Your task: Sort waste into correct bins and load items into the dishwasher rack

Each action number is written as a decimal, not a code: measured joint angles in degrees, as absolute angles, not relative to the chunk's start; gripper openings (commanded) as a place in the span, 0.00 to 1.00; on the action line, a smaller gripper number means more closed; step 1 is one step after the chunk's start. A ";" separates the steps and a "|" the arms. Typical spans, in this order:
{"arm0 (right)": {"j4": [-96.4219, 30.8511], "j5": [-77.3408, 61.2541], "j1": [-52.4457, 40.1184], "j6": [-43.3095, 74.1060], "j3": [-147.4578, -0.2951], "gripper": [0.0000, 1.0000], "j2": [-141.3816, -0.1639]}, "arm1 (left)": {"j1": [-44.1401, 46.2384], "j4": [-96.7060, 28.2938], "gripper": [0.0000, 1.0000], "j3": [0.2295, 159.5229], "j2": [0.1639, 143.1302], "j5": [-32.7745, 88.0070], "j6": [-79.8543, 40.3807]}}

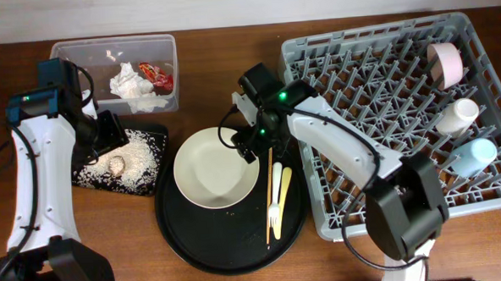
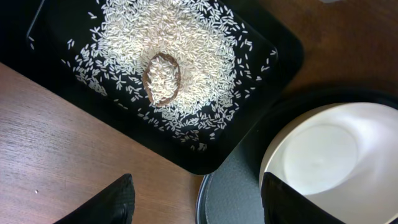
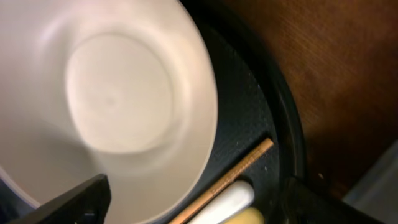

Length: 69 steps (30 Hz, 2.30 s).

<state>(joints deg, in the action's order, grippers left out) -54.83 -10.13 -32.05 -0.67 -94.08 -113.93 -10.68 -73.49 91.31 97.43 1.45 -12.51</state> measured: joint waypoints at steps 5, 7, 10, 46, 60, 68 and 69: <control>-50.41 -11.09 -32.14 1.17 -94.08 0.75 -119.96 | -10.70 -73.47 0.68 91.31 97.43 1.45 -12.91; -49.50 -11.33 -32.14 1.89 -94.08 0.62 -122.43 | -10.70 -73.45 0.68 91.31 97.41 1.45 -12.91; -48.77 -11.57 -32.16 3.07 -94.06 0.34 -124.36 | -10.70 -73.47 0.68 91.31 97.41 1.45 -12.91; -51.40 60.10 1.21 2.85 -118.93 0.04 -117.40 | -10.70 -73.23 0.68 91.31 97.41 1.43 -12.93; -52.23 61.25 -2.98 7.55 -110.63 0.04 -117.43 | -10.70 -72.62 0.68 91.31 97.41 1.45 -12.93; -59.61 56.38 -8.86 7.88 -110.37 0.22 -117.36 | -10.70 -72.18 0.68 91.31 97.41 1.45 -12.93; -60.10 54.24 -9.61 7.94 -110.32 0.22 -117.40 | -10.70 -72.10 0.68 91.31 97.41 1.45 -12.93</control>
<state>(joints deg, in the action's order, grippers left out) -60.10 54.24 -9.61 7.94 -110.32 -117.40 -10.70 -72.10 91.31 97.41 1.45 -12.93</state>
